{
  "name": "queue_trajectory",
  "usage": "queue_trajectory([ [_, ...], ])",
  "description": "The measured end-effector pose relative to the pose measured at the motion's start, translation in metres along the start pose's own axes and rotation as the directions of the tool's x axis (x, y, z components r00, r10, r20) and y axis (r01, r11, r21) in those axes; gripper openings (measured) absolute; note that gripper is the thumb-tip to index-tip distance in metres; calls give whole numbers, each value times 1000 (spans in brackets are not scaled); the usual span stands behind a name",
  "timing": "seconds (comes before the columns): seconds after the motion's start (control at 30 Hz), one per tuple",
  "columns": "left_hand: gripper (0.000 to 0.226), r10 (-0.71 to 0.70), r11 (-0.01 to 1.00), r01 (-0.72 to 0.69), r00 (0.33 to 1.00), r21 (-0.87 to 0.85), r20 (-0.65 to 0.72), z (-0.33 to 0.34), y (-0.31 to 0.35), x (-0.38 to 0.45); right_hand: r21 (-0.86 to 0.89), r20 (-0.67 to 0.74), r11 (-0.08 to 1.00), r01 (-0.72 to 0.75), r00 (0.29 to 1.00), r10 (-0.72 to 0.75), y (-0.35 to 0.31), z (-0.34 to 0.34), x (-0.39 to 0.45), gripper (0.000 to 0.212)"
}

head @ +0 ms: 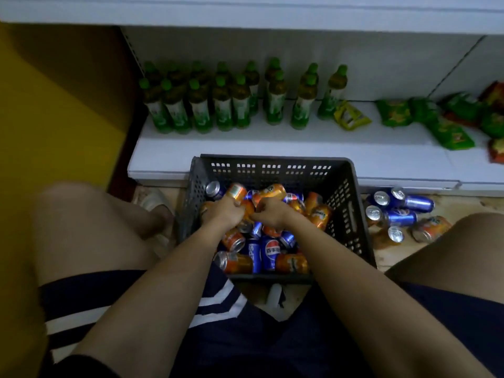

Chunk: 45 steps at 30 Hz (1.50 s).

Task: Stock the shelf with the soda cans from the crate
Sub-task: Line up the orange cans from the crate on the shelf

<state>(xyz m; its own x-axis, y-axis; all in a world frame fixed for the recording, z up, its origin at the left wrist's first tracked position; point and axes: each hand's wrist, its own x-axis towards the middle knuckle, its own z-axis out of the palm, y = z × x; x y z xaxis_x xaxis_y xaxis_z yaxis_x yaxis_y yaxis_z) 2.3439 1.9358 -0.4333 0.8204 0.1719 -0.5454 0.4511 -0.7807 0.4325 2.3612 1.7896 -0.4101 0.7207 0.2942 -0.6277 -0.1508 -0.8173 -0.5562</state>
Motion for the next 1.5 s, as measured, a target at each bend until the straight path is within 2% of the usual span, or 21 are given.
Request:
queue_trajectory([
  [0.03, 27, -31, 999, 31, 999, 7, 11, 8, -14, 0, -5, 64, 1000, -16, 998, 16, 4, 16, 3, 16],
  [0.07, 26, -57, 998, 57, 998, 14, 28, 16, -28, 0, -3, 130, 999, -42, 991, 42, 9, 33, 9, 23],
  [0.13, 26, -117, 993, 115, 991, 25, 68, 30, -53, 0, -7, 218, 996, -94, 972, 93, 17, 64, 18, 52],
  [0.23, 33, -215, 977, 213, 971, 31, 101, 42, -78, 1, 26, 265, 986, -164, 952, 151, 24, 102, 30, 74],
  [0.33, 37, -250, 968, 247, 957, 41, 146, 46, -88, 4, 138, 317, 939, -316, 912, 261, 21, 126, 41, 83],
  [0.43, 43, -324, 945, 326, 934, 10, 152, 49, -96, 6, 150, 286, 927, -344, 912, 293, 22, 155, 66, 126],
  [0.47, 43, -345, 937, 350, 925, -4, 158, 50, -98, 7, 139, 279, 916, -376, 903, 328, 26, 167, 76, 130],
  [0.57, 42, -384, 916, 399, 905, -50, 183, 53, -102, 15, 94, 221, 888, -451, 879, 423, 18, 173, 76, 108],
  [0.67, 42, -415, 900, 432, 890, -56, 192, 52, -102, 20, 112, 182, 902, -416, 901, 393, 23, 176, 80, 92],
  [0.8, 41, -387, 909, 413, 888, -60, 248, 55, -98, 25, 208, 339, 901, -380, 892, 298, 25, 141, 65, 59],
  [0.93, 38, -342, 932, 362, 893, -17, 294, 64, -93, 27, 294, 537, 799, -524, 782, 315, 36, 100, 56, 60],
  [1.03, 29, -295, 954, 298, 898, 42, 325, 74, -89, 28, 336, 588, 722, -605, 734, 341, 35, 90, 54, 42],
  [1.1, 21, -285, 959, 267, 896, 99, 341, 77, -88, 28, 267, 547, 775, -573, 752, 367, 31, 93, 54, 48],
  [1.17, 25, -295, 956, 269, 890, 119, 349, 77, -88, 27, 150, 412, 862, -485, 823, 391, 31, 103, 55, 78],
  [1.2, 30, -303, 953, 289, 886, 94, 349, 74, -86, 26, 125, 347, 872, -474, 844, 409, 33, 108, 55, 96],
  [1.23, 36, -309, 950, 305, 886, 69, 345, 71, -85, 26, 131, 309, 864, -486, 848, 430, 36, 112, 56, 105],
  [1.3, 45, -315, 947, 318, 890, 45, 330, 64, -79, 25, 189, 278, 843, -504, 851, 446, 46, 110, 54, 92],
  [1.4, 46, -290, 952, 306, 906, -5, 307, 59, -69, 23, 377, 350, 710, -595, 801, 485, 58, 89, 42, 52],
  [1.5, 41, -261, 961, 275, 923, -10, 284, 59, -62, 19, 681, 414, 422, -598, 790, 452, 72, 64, 18, 41],
])
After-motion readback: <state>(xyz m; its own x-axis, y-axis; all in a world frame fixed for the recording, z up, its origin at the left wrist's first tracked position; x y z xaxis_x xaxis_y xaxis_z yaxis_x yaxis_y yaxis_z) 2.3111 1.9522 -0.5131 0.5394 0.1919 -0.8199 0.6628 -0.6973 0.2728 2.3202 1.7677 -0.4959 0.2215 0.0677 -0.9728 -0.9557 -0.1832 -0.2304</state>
